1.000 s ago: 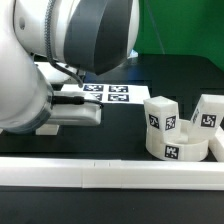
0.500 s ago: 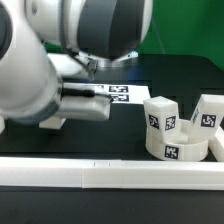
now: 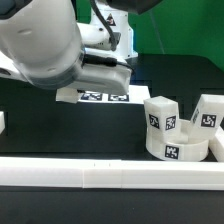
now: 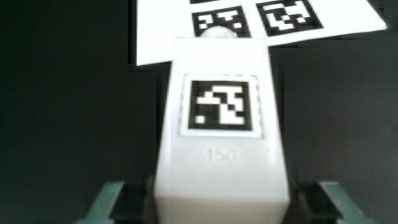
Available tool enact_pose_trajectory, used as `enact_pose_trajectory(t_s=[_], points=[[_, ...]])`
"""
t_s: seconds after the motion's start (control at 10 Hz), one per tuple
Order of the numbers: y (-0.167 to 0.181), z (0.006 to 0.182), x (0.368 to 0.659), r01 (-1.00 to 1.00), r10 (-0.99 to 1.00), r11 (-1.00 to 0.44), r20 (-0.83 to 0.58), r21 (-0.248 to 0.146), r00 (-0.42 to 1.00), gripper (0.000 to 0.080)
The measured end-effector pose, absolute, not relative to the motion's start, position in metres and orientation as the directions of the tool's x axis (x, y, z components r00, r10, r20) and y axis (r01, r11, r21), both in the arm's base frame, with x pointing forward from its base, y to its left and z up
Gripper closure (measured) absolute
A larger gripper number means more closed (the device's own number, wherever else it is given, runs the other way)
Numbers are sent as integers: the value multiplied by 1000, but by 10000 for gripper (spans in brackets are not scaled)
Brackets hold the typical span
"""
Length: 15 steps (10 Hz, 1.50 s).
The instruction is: Assemble stool
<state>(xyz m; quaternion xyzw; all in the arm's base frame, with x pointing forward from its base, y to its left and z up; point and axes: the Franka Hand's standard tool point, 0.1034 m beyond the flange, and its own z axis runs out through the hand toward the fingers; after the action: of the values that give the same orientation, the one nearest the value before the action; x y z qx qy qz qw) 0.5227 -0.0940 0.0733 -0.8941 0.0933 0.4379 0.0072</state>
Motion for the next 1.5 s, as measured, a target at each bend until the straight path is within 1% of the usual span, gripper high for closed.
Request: enact_pose_trajectory(t_s=[0.1, 0.2, 0.3, 0.4, 0.5, 0.6, 0.7, 1.0, 1.1, 1.3, 1.4, 1.5], points=[[-95, 72, 528, -172, -163, -983, -759, 69, 631, 466], [-95, 72, 527, -173, -164, -982, -758, 69, 632, 466], [-90, 71, 532, -181, -184, -980, -721, 83, 668, 466], [-72, 86, 541, -174, -185, -982, -618, 78, 764, 466], [-60, 103, 532, -181, -181, -982, -563, 57, 807, 466], [-60, 109, 528, -198, -195, -979, -529, 52, 826, 466], [-63, 103, 538, -197, -199, -979, -446, 51, 873, 466], [-60, 103, 546, -191, -195, -981, -224, 38, 955, 466], [-51, 106, 547, -180, -183, -983, -162, 32, 970, 466], [-22, 123, 548, -173, -173, -985, -9, 11, 985, 466], [-12, 128, 549, -183, -182, -983, 62, 3, 981, 466], [-13, 126, 549, -173, -172, -985, 113, 6, 979, 466]])
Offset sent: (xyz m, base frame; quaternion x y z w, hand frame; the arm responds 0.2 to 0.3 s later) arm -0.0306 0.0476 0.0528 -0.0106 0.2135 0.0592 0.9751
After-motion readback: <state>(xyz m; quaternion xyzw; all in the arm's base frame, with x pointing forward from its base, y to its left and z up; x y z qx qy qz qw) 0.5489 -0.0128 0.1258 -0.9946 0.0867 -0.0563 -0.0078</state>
